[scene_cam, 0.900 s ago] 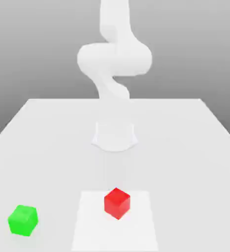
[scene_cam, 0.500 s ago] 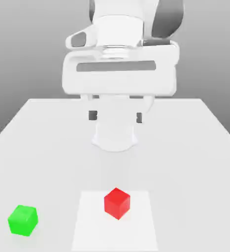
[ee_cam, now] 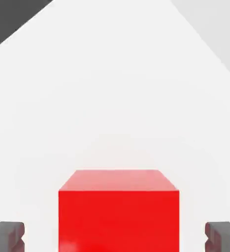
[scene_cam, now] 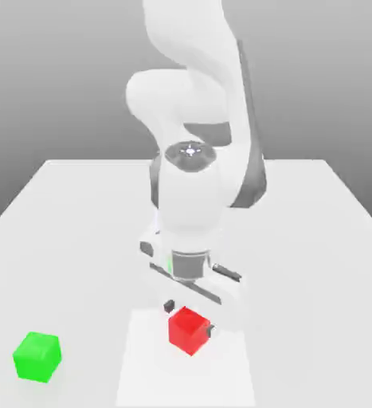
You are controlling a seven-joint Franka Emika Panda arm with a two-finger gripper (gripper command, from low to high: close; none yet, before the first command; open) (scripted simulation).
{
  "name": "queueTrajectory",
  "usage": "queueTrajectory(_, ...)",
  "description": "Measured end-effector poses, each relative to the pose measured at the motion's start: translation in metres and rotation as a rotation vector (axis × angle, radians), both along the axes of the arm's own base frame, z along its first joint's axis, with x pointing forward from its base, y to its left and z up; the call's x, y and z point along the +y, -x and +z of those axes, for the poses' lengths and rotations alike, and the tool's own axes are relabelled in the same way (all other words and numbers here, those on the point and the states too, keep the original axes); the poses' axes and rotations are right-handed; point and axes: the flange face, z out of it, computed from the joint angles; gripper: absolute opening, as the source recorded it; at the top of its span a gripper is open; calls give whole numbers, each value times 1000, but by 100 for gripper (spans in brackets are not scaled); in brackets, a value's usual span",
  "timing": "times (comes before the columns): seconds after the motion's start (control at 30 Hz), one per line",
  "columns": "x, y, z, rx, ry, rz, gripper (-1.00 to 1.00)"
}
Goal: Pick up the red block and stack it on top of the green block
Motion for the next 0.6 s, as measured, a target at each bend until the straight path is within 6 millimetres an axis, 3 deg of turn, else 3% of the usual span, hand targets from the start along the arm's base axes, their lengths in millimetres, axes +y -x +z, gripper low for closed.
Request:
queueTrajectory(0.2, 0, 0, 0, -2, 0, 0, -100)
queueTrajectory(0.43, -6, -4, 58, -1, 0, -12, -100)
queueTrajectory(0.5, -41, -20, 68, -1, -3, -83, -100)
queueTrajectory(0.6, -126, -37, 81, -2, -6, -244, -100)
